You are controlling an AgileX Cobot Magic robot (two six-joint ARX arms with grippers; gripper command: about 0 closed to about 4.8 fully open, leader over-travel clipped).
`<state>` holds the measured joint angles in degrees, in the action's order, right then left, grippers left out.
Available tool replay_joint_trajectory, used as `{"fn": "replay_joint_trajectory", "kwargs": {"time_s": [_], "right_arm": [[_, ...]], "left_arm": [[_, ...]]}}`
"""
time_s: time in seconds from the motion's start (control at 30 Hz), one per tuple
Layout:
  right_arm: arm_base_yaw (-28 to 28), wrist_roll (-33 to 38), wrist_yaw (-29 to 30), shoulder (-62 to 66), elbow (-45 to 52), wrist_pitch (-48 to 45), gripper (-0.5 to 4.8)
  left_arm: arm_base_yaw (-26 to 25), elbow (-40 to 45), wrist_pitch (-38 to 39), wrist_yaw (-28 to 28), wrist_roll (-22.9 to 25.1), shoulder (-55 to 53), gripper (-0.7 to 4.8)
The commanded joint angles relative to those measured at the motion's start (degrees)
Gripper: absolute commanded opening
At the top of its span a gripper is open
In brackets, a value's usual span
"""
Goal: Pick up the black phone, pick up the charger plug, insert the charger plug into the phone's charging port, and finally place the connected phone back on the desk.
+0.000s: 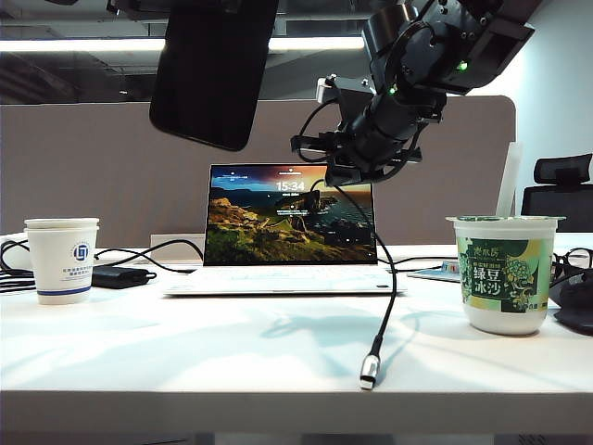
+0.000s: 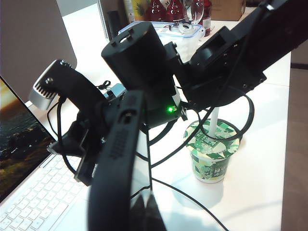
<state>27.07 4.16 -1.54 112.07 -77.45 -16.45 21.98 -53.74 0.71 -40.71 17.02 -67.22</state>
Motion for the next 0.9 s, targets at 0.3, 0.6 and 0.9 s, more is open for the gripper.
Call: {"fn": "replay_joint_trajectory", "kwargs": {"time_s": [0.3,0.6,0.9], "right_arm": [[-0.50,-2.80,-2.60,0.79,-0.20,-5.16,-0.01],[-0.92,-2.91,-2.62,2.97,-0.20,-5.49,-0.01],[-1.11,-2.93,-2.64,3.58,-0.20,-6.54,0.51]], "left_arm": [[0.02,-0.39,-2.03,-0.46,-0.09,0.48,-0.06],[0.00,-0.39,-1.95,-0.48,-1.16,0.48,-0.06],[0.02,-0.39,-1.97,-0.48,-1.16,0.48,-0.06]]}}
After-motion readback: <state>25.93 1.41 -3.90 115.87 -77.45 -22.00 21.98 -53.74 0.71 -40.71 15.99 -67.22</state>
